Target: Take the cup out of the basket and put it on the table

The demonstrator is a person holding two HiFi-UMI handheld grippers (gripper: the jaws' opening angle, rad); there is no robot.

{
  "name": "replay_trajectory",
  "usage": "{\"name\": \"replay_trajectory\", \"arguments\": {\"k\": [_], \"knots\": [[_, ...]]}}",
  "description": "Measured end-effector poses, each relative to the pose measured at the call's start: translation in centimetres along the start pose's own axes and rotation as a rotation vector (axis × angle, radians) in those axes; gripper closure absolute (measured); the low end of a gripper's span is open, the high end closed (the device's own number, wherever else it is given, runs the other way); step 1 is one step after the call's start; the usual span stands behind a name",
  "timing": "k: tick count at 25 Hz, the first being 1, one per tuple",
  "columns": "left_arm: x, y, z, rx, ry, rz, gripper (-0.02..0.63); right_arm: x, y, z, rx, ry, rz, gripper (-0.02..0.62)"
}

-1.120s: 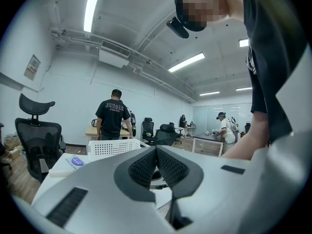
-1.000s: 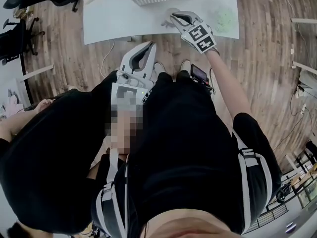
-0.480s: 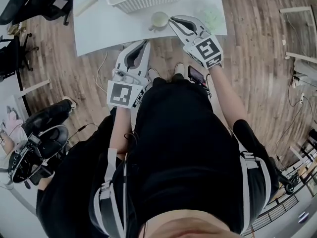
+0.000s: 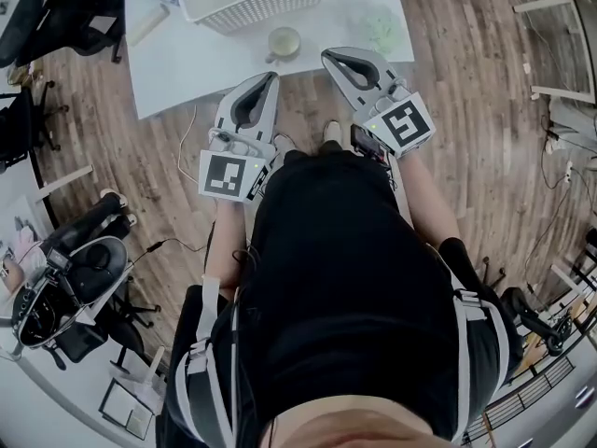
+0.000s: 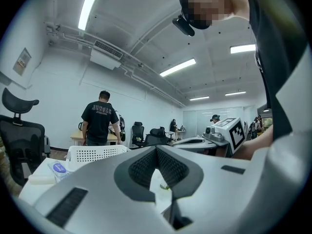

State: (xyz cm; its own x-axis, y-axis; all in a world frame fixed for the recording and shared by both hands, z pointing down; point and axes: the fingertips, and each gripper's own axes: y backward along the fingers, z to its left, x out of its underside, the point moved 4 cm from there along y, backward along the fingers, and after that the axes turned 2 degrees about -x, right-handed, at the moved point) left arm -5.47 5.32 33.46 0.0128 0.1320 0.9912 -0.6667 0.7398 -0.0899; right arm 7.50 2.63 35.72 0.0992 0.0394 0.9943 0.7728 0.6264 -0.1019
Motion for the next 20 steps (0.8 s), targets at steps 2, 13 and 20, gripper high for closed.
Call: {"name": "replay_trajectory", "arguments": {"k": [2, 13, 20], "knots": [[0.0, -0.1, -0.1, 0.001, -0.005, 0.008, 0.586, 0.1, 0.4, -0.1, 0.003, 0.003, 0.005, 0.577], [-0.4, -0.2, -0.5, -0.009, -0.015, -0.003, 0.586, -0.1, 0.8, 0.4, -0.001, 0.003, 0.003, 0.577], [-0.3, 1.3, 0.4, -0.004, -0.009, -0.008, 0.586, -1.1, -0.2, 1.5, 0.010, -0.002, -0.012, 0.577]]}}
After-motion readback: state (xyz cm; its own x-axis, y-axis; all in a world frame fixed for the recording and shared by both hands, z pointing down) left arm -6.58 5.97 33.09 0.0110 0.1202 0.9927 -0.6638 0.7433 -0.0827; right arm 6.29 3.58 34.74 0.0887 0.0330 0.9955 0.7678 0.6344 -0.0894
